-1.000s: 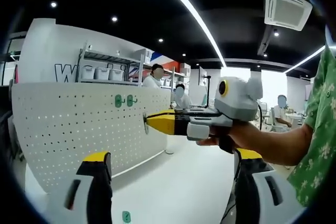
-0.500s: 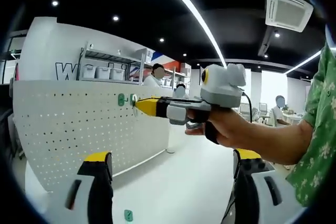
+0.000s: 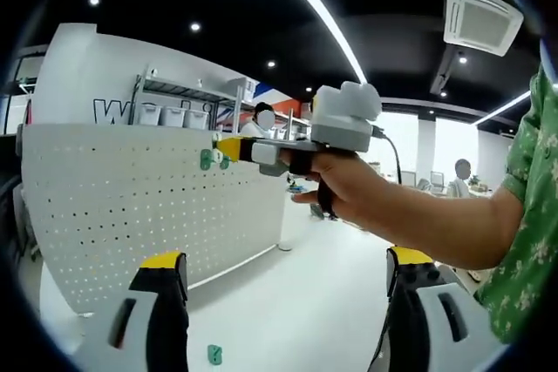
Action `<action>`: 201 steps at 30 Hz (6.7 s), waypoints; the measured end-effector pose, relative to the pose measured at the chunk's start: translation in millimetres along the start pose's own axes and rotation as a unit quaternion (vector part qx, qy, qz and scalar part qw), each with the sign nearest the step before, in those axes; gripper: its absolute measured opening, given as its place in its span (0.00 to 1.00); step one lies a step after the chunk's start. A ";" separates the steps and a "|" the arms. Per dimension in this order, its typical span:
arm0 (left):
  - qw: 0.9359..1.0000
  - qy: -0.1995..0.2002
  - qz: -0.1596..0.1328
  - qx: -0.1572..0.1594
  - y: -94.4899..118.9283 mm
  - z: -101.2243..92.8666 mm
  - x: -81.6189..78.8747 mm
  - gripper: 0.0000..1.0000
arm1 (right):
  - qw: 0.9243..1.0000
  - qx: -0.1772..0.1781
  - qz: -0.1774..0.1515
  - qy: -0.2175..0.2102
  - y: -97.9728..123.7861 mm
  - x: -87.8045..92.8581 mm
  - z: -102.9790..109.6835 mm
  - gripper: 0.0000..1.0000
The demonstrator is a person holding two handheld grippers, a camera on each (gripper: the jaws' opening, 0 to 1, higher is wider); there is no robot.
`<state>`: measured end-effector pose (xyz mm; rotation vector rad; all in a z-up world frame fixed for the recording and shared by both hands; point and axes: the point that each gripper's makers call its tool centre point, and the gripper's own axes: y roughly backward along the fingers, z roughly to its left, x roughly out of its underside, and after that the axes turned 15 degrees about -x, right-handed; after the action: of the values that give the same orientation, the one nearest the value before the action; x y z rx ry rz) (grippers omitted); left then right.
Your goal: Insert the hook assembly into the mounting plate slot until the hook locks in place.
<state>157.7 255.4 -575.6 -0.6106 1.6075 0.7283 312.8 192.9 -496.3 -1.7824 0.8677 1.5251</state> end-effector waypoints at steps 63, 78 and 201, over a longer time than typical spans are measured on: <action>0.999 0.013 0.030 -0.007 -1.4 41.9 31.4 0.95 | 0.989 0.137 0.002 -0.046 -77.6 26.3 -65.6 0.01; 1.000 0.014 0.027 -0.005 -3.1 46.7 30.4 0.95 | 0.988 0.146 0.005 -0.045 -79.6 29.7 -70.1 0.01; 0.999 -0.037 0.018 -0.012 1.7 50.0 28.3 0.95 | 0.991 0.126 0.020 -0.050 -75.1 51.4 -64.3 0.25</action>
<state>184.9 294.1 -608.2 -0.5670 1.5470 0.7897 416.4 180.8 -535.3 -1.5037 1.0030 1.4449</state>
